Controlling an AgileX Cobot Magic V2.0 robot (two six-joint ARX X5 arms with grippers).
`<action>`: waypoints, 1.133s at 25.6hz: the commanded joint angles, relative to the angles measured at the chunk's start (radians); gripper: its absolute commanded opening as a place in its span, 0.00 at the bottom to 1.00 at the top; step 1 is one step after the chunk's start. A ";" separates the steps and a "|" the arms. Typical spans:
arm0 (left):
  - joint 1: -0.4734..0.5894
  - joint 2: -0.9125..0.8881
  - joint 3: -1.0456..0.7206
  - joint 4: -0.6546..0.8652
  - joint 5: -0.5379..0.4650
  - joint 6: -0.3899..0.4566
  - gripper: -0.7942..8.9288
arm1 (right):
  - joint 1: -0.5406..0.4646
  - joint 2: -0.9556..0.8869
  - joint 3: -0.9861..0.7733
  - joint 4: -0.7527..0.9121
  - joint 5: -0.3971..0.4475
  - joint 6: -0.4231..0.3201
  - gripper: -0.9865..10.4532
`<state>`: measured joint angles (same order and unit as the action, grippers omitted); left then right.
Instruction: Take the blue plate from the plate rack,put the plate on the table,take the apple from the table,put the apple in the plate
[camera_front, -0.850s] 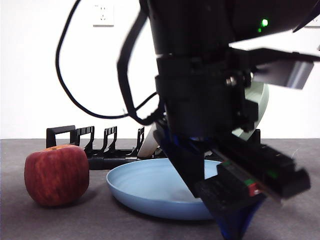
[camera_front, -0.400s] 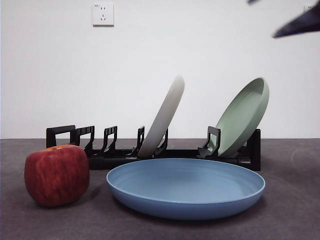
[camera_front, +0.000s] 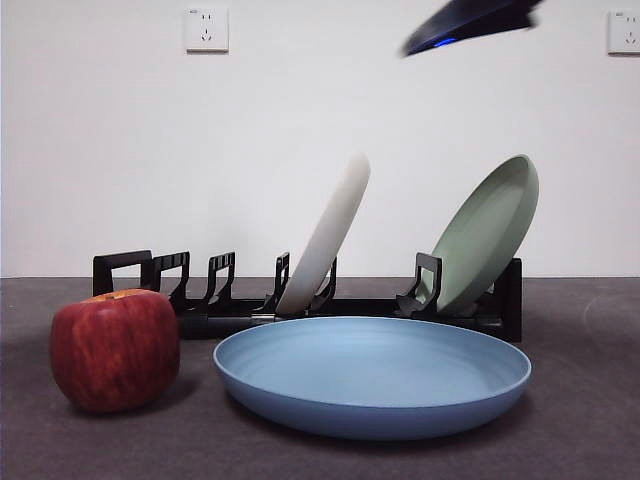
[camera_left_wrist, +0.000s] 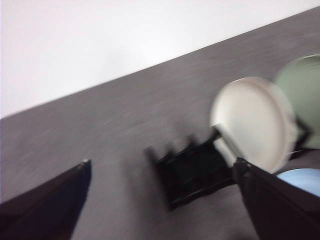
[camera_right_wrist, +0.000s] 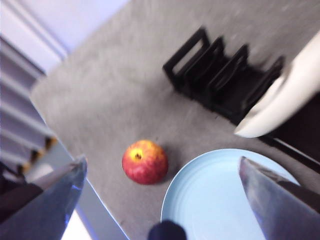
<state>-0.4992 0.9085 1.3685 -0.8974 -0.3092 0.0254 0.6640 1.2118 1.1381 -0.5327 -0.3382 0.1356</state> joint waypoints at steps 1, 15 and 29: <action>0.100 -0.041 -0.006 -0.043 0.005 -0.007 0.53 | 0.076 0.103 0.054 -0.007 0.034 -0.068 0.54; 0.237 -0.349 -0.006 -0.368 0.002 -0.167 0.53 | 0.327 0.705 0.385 -0.007 0.237 -0.222 0.54; 0.237 -0.386 -0.006 -0.463 -0.003 -0.187 0.53 | 0.347 0.890 0.391 -0.009 0.233 -0.212 0.08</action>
<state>-0.2646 0.5243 1.3670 -1.3342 -0.3103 -0.1524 1.0061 2.0876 1.5280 -0.5381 -0.1043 -0.0788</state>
